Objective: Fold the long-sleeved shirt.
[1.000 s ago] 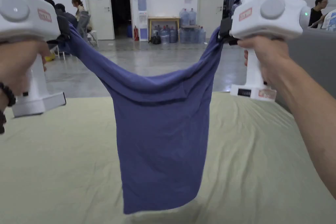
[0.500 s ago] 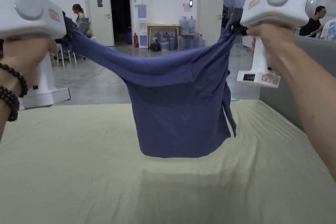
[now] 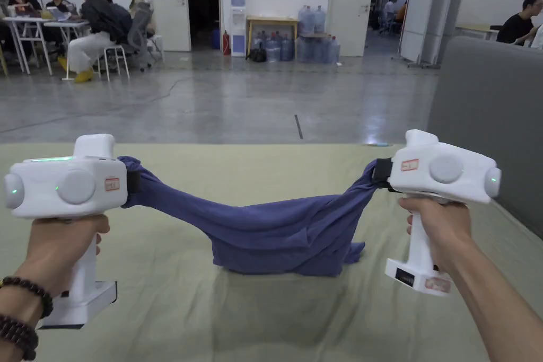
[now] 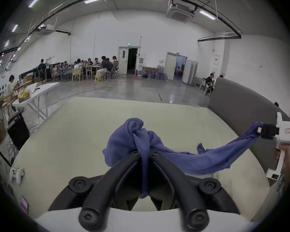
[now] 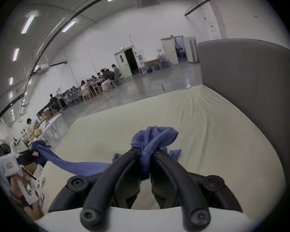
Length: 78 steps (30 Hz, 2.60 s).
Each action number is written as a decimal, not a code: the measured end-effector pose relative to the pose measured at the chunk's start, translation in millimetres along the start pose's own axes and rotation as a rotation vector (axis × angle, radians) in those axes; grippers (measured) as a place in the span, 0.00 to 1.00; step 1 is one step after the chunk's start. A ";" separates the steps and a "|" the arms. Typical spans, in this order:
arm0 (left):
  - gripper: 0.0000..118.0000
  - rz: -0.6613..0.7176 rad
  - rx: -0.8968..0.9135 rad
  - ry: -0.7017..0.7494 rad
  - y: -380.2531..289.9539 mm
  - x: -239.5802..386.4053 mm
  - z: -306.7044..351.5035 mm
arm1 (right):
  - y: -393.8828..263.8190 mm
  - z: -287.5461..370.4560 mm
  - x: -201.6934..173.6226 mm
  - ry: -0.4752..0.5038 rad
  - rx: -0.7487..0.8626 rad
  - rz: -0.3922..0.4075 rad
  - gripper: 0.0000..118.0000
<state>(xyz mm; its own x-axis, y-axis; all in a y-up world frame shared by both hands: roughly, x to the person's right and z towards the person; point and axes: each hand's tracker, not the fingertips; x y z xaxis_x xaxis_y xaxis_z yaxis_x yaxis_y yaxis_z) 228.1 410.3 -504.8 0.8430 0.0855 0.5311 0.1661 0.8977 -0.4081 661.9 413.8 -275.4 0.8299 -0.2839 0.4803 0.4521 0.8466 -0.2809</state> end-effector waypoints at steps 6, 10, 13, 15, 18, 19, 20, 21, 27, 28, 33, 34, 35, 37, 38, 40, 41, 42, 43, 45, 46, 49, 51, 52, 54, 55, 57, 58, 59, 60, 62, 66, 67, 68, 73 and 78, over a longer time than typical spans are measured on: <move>0.00 0.009 -0.103 0.011 -114.6 -20.2 95.0 | -106.8 95.2 14.2 -0.007 -0.049 0.088 0.10; 0.00 0.016 -0.244 0.020 -203.3 -28.0 144.0 | -195.4 139.8 34.0 -0.028 -0.170 0.079 0.10; 0.00 0.038 -0.396 0.020 -260.8 -33.6 156.7 | -255.3 152.5 46.0 -0.062 -0.313 0.055 0.10; 0.00 0.062 -0.461 0.020 -290.1 -41.2 151.3 | -288.8 143.9 56.8 -0.093 -0.389 0.045 0.10; 0.00 0.067 -0.492 0.026 -313.3 -46.4 138.5 | -317.8 121.1 66.0 -0.173 -0.489 0.086 0.10; 0.00 0.078 -0.496 0.026 -316.3 -47.5 135.7 | -320.4 117.9 66.8 -0.177 -0.508 0.101 0.10; 0.00 0.101 -0.506 0.020 -315.6 -48.6 134.1 | -322.5 114.1 67.4 -0.161 -0.496 0.099 0.10; 0.00 0.118 -0.487 0.023 -314.4 -49.2 133.6 | -320.4 112.5 65.9 -0.167 -0.502 0.101 0.10; 1.00 0.118 -0.367 0.025 -282.9 -46.5 144.8 | -272.1 153.1 45.9 -0.181 -0.311 0.030 1.00; 1.00 0.114 -0.352 0.024 -275.2 -42.6 148.2 | -262.4 160.7 40.4 -0.178 -0.250 0.016 1.00; 0.39 0.091 -0.325 -0.033 -253.9 -9.0 160.8 | -240.3 180.8 11.0 -0.163 -0.363 0.193 0.87; 0.00 0.080 -0.324 -0.042 -255.0 -1.4 160.8 | -243.0 184.8 6.4 -0.148 -0.317 0.209 0.50; 0.00 0.068 -0.347 -0.068 -260.0 7.1 155.8 | -246.4 187.2 2.1 -0.163 -0.276 0.212 0.02; 0.00 0.068 -0.372 -0.131 -272.3 19.8 149.6 | -254.2 184.4 -3.2 -0.198 -0.300 0.208 0.02; 0.00 0.041 -0.381 -0.127 -271.1 41.6 160.9 | -255.6 182.9 -3.4 -0.181 -0.349 0.209 0.02; 0.00 0.026 -0.401 -0.125 -282.5 65.5 162.5 | -259.5 185.1 -1.7 -0.123 -0.341 0.134 0.02; 0.25 0.027 -0.408 -0.140 -289.0 75.3 161.4 | -260.6 183.4 1.7 -0.105 -0.341 0.128 0.02; 0.63 0.087 -0.487 -0.181 -290.2 71.8 146.9 | -261.3 184.5 1.0 -0.093 -0.338 0.137 0.02; 0.89 0.075 -0.508 -0.183 -292.9 70.7 134.4 | -261.9 185.3 -0.2 -0.080 -0.335 0.146 0.02; 0.91 0.079 -0.591 -0.175 -302.8 76.9 113.5 | -261.9 184.6 2.1 -0.085 -0.335 0.143 0.02; 0.91 0.060 -0.569 -0.170 -307.7 87.3 112.1 | -262.0 184.3 2.1 -0.084 -0.336 0.143 0.02; 0.90 0.021 -0.659 -0.133 -314.2 102.1 86.5 | -262.8 180.1 5.9 -0.087 -0.349 0.144 0.02; 0.90 -0.012 -0.689 -0.140 -320.8 116.0 73.9 | -264.3 177.4 6.3 -0.099 -0.361 0.150 0.02; 0.89 -0.024 -0.720 -0.132 -324.6 119.8 65.9 | -265.0 176.6 6.5 -0.104 -0.366 0.155 0.02; 0.80 -0.189 -0.701 -0.062 -334.6 130.5 57.1 | -266.6 172.5 9.6 -0.111 -0.379 0.163 0.02; 0.70 -0.238 -0.679 -0.086 -334.2 134.6 58.2 | -267.4 171.8 9.7 -0.119 -0.386 0.165 0.02; 0.00 -0.155 -0.596 -0.144 -315.6 133.2 73.5 | -268.2 169.9 10.7 -0.126 -0.397 0.172 0.02; 0.00 -0.159 -0.596 -0.116 -315.1 131.2 79.1 | -268.6 169.3 10.7 -0.127 -0.400 0.175 0.02; 0.00 -0.150 -0.617 -0.160 -310.8 129.1 77.9 | -268.4 167.8 10.7 -0.124 -0.405 0.176 0.02; 0.00 -0.139 -0.595 -0.153 -308.4 125.8 79.9 | -267.5 164.7 10.7 -0.118 -0.411 0.177 0.02; 0.00 -0.101 -0.574 -0.166 -302.5 115.3 82.4 | -263.1 158.8 7.6 -0.111 -0.418 0.181 0.02; 0.00 -0.013 -0.528 -0.193 -284.8 96.4 81.3 | -229.5 134.0 -17.9 -0.042 -0.395 0.237 0.02; 0.00 -0.008 -0.532 -0.201 -280.7 93.8 78.0 | -216.3 121.5 -27.6 -0.003 -0.389 0.257 0.02; 0.00 -0.009 -0.531 -0.204 -276.3 92.1 72.3 | -201.3 104.5 -39.6 0.031 -0.387 0.277 0.02; 0.00 -0.007 -0.517 -0.228 -260.5 90.7 46.4 | -129.0 -18.0 -108.9 0.120 -0.415 0.364 0.02; 0.00 0.090 -0.525 -0.330 -263.2 85.8 48.9 | -96.8 -184.6 -163.9 0.122 -0.516 0.446 0.37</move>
<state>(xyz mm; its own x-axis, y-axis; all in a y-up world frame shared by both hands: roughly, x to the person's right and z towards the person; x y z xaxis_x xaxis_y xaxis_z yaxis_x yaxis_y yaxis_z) 231.7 202.5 -315.5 0.6768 0.3556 0.6446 0.4014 0.5558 -0.7280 542.4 295.2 -480.3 0.9898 -0.0324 0.1388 0.1317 0.5799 -0.8040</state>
